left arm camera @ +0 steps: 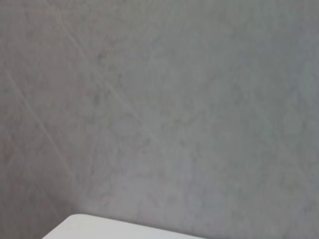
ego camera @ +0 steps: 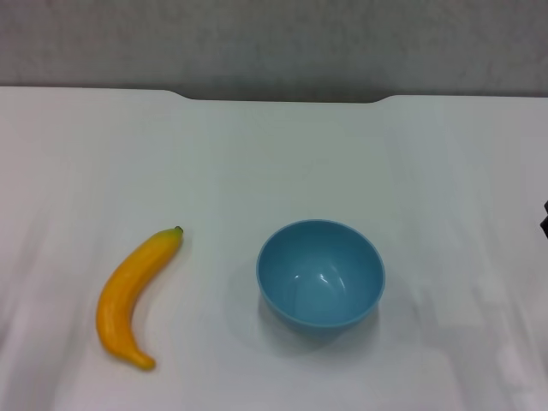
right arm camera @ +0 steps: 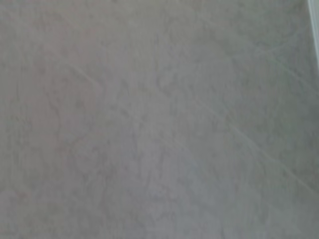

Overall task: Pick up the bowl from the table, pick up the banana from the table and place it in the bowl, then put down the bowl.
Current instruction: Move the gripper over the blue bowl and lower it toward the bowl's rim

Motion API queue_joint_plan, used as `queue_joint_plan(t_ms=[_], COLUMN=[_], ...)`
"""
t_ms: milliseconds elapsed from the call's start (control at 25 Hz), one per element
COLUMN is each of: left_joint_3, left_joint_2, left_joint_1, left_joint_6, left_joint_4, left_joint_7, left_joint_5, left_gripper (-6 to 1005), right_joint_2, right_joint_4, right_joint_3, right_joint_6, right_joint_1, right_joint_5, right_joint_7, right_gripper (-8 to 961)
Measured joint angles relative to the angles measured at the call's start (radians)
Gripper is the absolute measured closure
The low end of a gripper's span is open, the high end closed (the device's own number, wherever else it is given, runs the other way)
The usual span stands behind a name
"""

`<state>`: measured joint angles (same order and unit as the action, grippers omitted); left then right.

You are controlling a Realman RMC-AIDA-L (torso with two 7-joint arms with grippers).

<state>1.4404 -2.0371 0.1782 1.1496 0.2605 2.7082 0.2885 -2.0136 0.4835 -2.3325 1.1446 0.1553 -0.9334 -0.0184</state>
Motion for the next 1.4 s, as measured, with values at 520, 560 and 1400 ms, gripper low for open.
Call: queue_joint_plan(t_ms=[520, 560, 1400], left_joint_3=[-0.004, -0.006, 0.020], left_joint_2=[-0.001, -0.002, 0.029], left_joint_1=[-0.002, 0.000, -0.173], left_joint_6=[-0.011, -0.011, -0.933], left_joint_4=[-0.001, -0.001, 0.820], left_joint_7=[0.005, 0.003, -0.286], left_joint_5=[0.000, -0.001, -0.496], left_gripper=[102, 102, 111], right_joint_2=[0.001, 0.001, 0.011], right_joint_4=[-0.008, -0.007, 0.670], right_joint_3=[-0.010, -0.011, 0.421], right_joint_6=[-0.003, -0.004, -1.007], right_joint_1=[0.005, 0.005, -0.077], right_joint_5=[0.005, 0.006, 0.222], right_joint_7=[0.000, 0.000, 0.291], right_gripper=[213, 213, 214])
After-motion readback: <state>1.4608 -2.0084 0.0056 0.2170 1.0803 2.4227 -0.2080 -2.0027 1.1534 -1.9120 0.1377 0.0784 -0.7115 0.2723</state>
